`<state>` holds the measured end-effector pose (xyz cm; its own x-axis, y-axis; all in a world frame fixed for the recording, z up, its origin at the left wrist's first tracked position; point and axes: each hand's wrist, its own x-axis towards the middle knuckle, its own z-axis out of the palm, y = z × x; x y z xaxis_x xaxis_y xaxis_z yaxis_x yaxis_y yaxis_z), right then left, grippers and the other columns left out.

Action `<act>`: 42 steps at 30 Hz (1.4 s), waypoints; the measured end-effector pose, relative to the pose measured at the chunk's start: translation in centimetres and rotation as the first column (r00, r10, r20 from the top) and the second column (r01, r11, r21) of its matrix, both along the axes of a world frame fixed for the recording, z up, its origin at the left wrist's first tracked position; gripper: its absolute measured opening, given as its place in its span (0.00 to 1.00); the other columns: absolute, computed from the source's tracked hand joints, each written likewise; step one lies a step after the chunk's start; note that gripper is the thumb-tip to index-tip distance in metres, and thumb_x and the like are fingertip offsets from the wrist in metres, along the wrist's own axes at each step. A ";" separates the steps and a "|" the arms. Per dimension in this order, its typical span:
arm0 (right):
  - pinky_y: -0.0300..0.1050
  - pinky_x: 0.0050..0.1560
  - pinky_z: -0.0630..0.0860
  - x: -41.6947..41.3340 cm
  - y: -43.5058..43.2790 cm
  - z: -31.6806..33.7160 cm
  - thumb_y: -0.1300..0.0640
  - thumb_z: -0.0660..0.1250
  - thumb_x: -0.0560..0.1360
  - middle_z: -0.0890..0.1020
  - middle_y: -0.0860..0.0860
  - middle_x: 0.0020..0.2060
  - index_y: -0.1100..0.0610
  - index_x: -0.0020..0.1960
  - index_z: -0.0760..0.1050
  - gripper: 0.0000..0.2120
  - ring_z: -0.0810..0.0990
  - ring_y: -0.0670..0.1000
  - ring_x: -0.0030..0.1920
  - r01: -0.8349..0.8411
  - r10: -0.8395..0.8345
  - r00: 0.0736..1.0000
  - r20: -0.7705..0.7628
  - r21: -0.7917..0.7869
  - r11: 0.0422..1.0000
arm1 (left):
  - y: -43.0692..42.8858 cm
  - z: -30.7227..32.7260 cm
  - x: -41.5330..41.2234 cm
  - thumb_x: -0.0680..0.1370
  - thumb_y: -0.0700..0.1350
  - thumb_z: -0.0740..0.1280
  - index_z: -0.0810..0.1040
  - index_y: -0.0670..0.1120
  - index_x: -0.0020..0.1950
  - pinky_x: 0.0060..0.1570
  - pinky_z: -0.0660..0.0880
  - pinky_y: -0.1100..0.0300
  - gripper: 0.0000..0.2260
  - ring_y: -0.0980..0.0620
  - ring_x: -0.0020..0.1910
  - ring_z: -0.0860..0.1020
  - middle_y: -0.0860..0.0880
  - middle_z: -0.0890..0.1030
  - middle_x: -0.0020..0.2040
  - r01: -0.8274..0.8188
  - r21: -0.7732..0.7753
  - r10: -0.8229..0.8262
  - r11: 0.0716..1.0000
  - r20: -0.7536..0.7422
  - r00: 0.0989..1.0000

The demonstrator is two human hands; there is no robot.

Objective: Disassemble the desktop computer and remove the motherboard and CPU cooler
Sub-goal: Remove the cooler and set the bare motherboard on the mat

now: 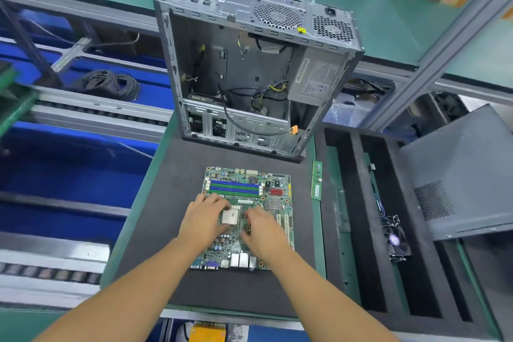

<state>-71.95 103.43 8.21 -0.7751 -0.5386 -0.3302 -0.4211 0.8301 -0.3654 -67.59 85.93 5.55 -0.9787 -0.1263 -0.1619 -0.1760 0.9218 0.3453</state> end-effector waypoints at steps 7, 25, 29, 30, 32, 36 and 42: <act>0.50 0.51 0.76 -1.9 0.5 -1.0 0.44 0.66 0.78 0.73 0.51 0.62 0.54 0.70 0.65 0.25 0.76 0.54 0.60 -0.219 0.228 0.968 -0.106 0.084 0.972 | 0.6 0.4 0.0 0.71 0.60 0.73 0.75 0.56 0.62 0.58 0.68 0.58 0.21 0.56 0.58 0.72 0.58 0.73 0.58 0.017 -0.004 -0.017 1.000 0.013 1.000; 0.52 0.41 0.76 -4.6 -1.4 0.0 0.54 0.54 0.82 0.80 0.60 0.46 0.63 0.53 0.74 0.14 0.80 0.60 0.44 -0.376 0.377 0.926 0.004 0.104 0.921 | 0.9 1.7 -1.5 0.73 0.55 0.73 0.76 0.51 0.58 0.54 0.69 0.61 0.17 0.53 0.56 0.73 0.54 0.75 0.55 0.119 -0.040 -0.116 0.992 0.073 0.991; 0.49 0.36 0.79 -6.1 -1.2 0.4 0.50 0.53 0.84 0.82 0.57 0.39 0.62 0.45 0.75 0.20 0.82 0.55 0.36 -0.118 0.145 0.969 0.199 -0.140 0.983 | 0.7 1.6 -1.7 0.72 0.55 0.73 0.76 0.49 0.59 0.55 0.70 0.61 0.19 0.53 0.55 0.73 0.54 0.74 0.54 0.135 -0.033 -0.131 0.990 0.102 0.986; 0.48 0.32 0.79 -6.2 -1.1 0.3 0.48 0.53 0.84 0.83 0.56 0.39 0.61 0.46 0.75 0.20 0.83 0.53 0.34 -0.047 0.092 0.961 0.260 -0.172 0.984 | 0.7 1.6 -1.8 0.72 0.55 0.73 0.76 0.49 0.59 0.54 0.70 0.61 0.20 0.54 0.55 0.73 0.55 0.72 0.52 0.132 -0.022 -0.129 0.991 0.107 0.986; 0.49 0.30 0.80 -6.1 -1.0 -0.1 0.46 0.53 0.84 0.83 0.54 0.38 0.59 0.47 0.75 0.20 0.83 0.52 0.32 -0.001 0.060 0.957 0.283 -0.204 0.979 | 0.6 1.6 -2.0 0.71 0.55 0.73 0.75 0.49 0.58 0.51 0.70 0.62 0.19 0.54 0.55 0.72 0.57 0.68 0.50 0.136 -0.004 -0.135 0.991 0.122 0.983; 0.49 0.33 0.79 -5.8 -0.7 -1.1 0.45 0.54 0.84 0.82 0.54 0.39 0.58 0.47 0.74 0.19 0.83 0.51 0.33 0.043 0.035 0.955 0.296 -0.253 0.967 | 0.4 1.5 -2.0 0.71 0.55 0.73 0.74 0.50 0.58 0.50 0.73 0.60 0.19 0.55 0.55 0.71 0.57 0.69 0.51 0.157 -0.004 -0.155 0.988 0.138 0.978; 0.43 0.32 0.76 -5.6 -0.4 -1.4 0.44 0.55 0.83 0.82 0.50 0.39 0.53 0.48 0.76 0.17 0.83 0.49 0.33 0.093 -0.002 0.949 0.315 -0.273 0.958 | 0.4 1.4 -1.8 0.70 0.54 0.73 0.74 0.49 0.57 0.52 0.74 0.58 0.19 0.54 0.54 0.73 0.54 0.72 0.53 0.144 0.019 -0.146 0.989 0.115 0.983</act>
